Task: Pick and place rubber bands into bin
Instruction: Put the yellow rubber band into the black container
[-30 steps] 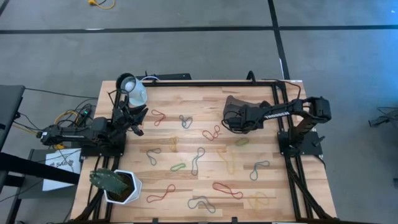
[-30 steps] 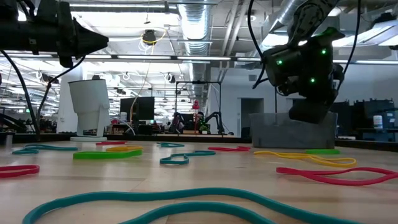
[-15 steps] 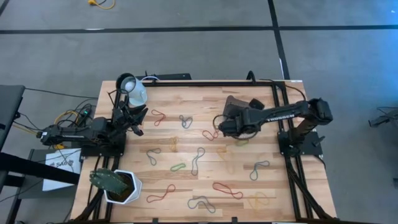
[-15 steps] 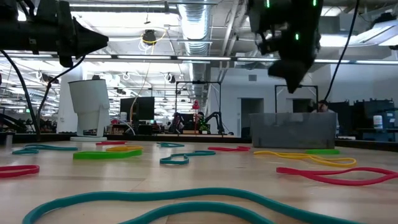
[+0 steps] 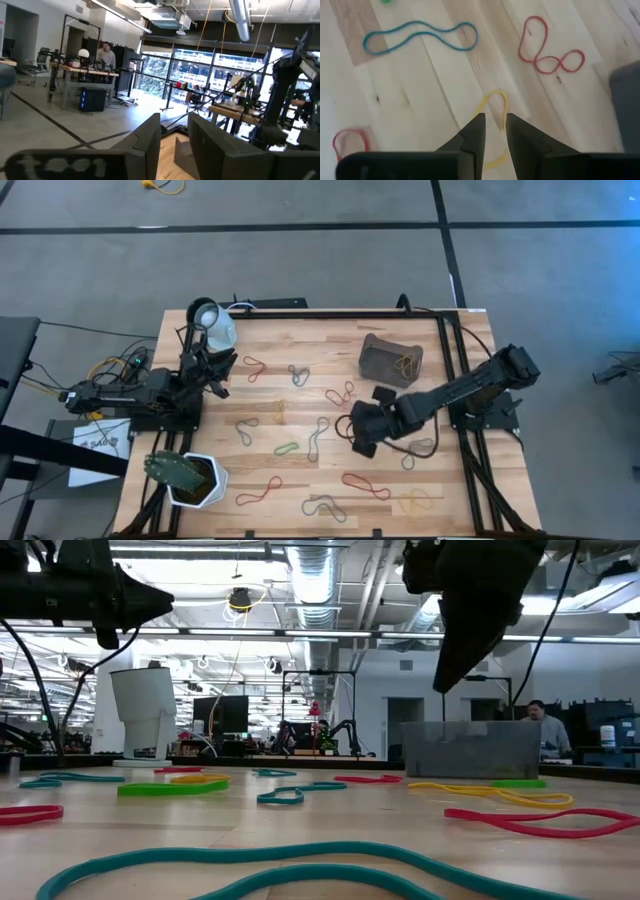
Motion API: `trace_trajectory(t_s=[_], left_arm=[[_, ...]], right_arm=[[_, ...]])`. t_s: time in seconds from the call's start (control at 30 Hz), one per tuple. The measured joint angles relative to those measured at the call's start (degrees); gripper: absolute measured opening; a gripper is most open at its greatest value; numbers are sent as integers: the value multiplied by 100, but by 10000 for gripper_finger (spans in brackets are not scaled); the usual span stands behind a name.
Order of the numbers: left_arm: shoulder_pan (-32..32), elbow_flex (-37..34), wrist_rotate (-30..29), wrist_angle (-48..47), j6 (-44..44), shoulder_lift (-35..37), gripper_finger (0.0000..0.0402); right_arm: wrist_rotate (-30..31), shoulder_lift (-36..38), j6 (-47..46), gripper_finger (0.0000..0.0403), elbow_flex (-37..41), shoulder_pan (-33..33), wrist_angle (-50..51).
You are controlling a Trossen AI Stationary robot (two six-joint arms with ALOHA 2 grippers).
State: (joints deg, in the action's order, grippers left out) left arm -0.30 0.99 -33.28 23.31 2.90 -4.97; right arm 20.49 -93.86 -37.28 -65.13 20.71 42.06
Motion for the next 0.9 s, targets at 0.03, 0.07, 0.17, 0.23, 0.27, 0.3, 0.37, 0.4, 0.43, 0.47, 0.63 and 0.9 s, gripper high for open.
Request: trace_trajectory(t_s=[0.03, 0.07, 0.17, 0.23, 0.27, 0.3, 0.37, 0.4, 0.43, 0.47, 0.63, 0.9], left_arm=[[0, 0, 0, 30, 0, 0, 88], [0, 0, 0, 53, 16, 0, 88], [0, 0, -2, 70, 216, 0, 88], [0, 0, -2, 70, 295, 0, 88], [0, 0, -2, 70, 319, 0, 88], [0, 0, -2, 68, 360, 0, 88], [0, 0, -2, 64, 389, 0, 88], [0, 0, -2, 64, 389, 0, 88], [0, 0, -3, 64, 389, 0, 88], [0, 0, -4, 62, 389, 0, 88], [0, 0, -4, 62, 389, 0, 88], [0, 0, -8, 62, 389, 0, 88]], right_arm=[[31, -3, -19, 72, 59, 36, -114], [40, -26, -24, 72, 106, 62, -228], [166, -263, -391, 71, 226, 107, -594], [190, -477, -744, 69, 241, 87, -696], [158, -581, -794, 68, 239, 72, -706], [123, -688, -800, 67, 239, 55, -656], [98, -903, -762, 66, 239, 48, -702], [75, -963, -750, 66, 241, 50, -681], [29, -1016, -750, 66, 240, 41, -703], [-59, -1070, -745, 66, 236, 21, -768], [-410, -1264, -733, 66, 230, -43, -828], [-435, -1340, -733, 66, 232, -169, -853]])
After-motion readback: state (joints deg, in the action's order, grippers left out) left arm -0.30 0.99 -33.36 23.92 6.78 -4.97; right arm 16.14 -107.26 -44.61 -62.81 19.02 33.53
